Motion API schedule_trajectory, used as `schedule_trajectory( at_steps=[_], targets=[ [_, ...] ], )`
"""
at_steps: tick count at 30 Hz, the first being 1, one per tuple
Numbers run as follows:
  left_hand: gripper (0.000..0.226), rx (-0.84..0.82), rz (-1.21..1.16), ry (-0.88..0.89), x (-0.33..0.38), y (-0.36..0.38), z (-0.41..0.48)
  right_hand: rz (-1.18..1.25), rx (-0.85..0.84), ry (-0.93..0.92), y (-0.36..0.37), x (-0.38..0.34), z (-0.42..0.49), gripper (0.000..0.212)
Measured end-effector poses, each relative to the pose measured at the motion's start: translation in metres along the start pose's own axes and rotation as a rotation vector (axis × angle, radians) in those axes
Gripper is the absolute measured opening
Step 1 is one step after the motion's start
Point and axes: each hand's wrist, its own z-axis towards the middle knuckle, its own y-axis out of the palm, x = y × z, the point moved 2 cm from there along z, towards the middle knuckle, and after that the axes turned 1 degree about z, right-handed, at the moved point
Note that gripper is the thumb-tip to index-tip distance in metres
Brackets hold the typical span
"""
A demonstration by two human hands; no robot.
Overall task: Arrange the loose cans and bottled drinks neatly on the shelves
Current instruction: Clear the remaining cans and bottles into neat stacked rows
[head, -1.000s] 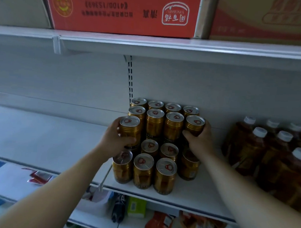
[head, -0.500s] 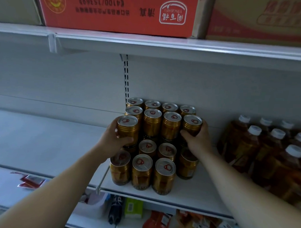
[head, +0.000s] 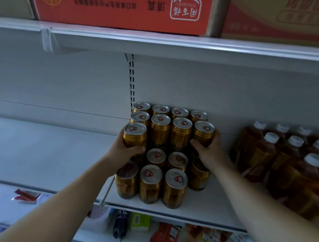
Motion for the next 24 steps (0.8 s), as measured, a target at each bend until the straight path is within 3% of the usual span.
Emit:
schedule_trajectory(
  at_steps=[9,14,21,24],
  targets=[
    [0.079,-0.026,0.023,-0.026,0.001,-0.005,-0.008,0.007,-0.029,0.000,-0.004,-0.003,-0.007,0.085],
    [0.069,-0.020,-0.050,-0.106,-0.021,-0.005,-0.028,0.033,0.034,0.065,0.003,0.006,-0.029,0.069],
    [0.052,0.051,-0.065,-0.154,-0.024,-0.003,-0.035,0.010,0.094,0.101,0.011,0.003,-0.039,0.065],
    [0.058,0.067,-0.089,-0.197,-0.032,-0.007,-0.044,-0.016,0.118,0.126,0.008,0.009,-0.051,0.077]
  ],
)
